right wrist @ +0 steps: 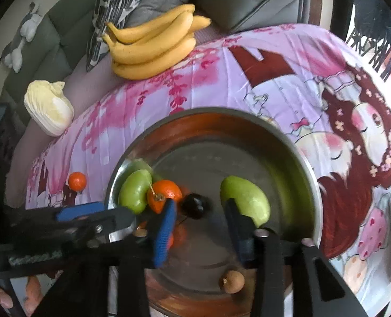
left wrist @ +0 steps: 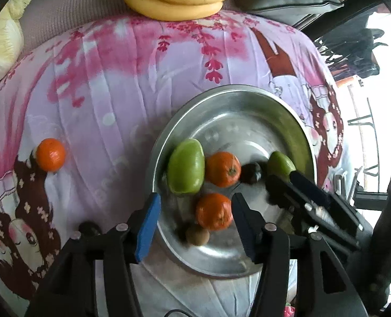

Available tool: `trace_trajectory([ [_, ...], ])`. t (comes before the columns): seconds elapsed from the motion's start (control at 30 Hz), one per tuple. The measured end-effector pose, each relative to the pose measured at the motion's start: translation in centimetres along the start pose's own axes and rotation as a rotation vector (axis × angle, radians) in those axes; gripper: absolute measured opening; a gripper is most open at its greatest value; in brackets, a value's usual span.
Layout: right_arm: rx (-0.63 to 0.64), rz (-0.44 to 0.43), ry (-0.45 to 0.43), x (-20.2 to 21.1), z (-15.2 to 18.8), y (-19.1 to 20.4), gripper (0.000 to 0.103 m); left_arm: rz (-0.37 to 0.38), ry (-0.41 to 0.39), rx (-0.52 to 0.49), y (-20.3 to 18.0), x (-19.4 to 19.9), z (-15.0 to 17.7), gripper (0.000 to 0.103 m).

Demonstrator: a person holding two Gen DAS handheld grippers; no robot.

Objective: Organize fruits

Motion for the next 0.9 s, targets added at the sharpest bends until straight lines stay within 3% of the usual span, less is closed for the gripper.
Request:
trace_trajectory([
  [0.23,0.026,0.011,-0.060,2.6,-0.5,0.4,0.063,-0.042,-0.040,0.022,2.1,2.4,2.1,0.072],
  [0.43,0.056,0.043,-0.040,2.5,-0.4,0.5,0.071,-0.103,-0.023,0.051,4.8,2.4,4.0,0.083],
  [0.57,0.089,0.056,-0.016,1.8,-0.1,1.1,0.082,-0.132,-0.028,0.106,6.7,2.4,4.7,0.091],
  [0.9,0.150,0.040,-0.007,1.2,0.3,2.9,0.102,-0.157,-0.028,0.209,10.4,2.4,6.5,0.099],
])
Point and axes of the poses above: each gripper's, at about its wrist camera, not at the fingertips, and x roughly against the way its jaws point, y to its left, z to its underside, the point moved 3 cm from there along -x, roughly the way its jaws point, and after that the axes turned 7 degrees about -z, right-handed, at the moved point
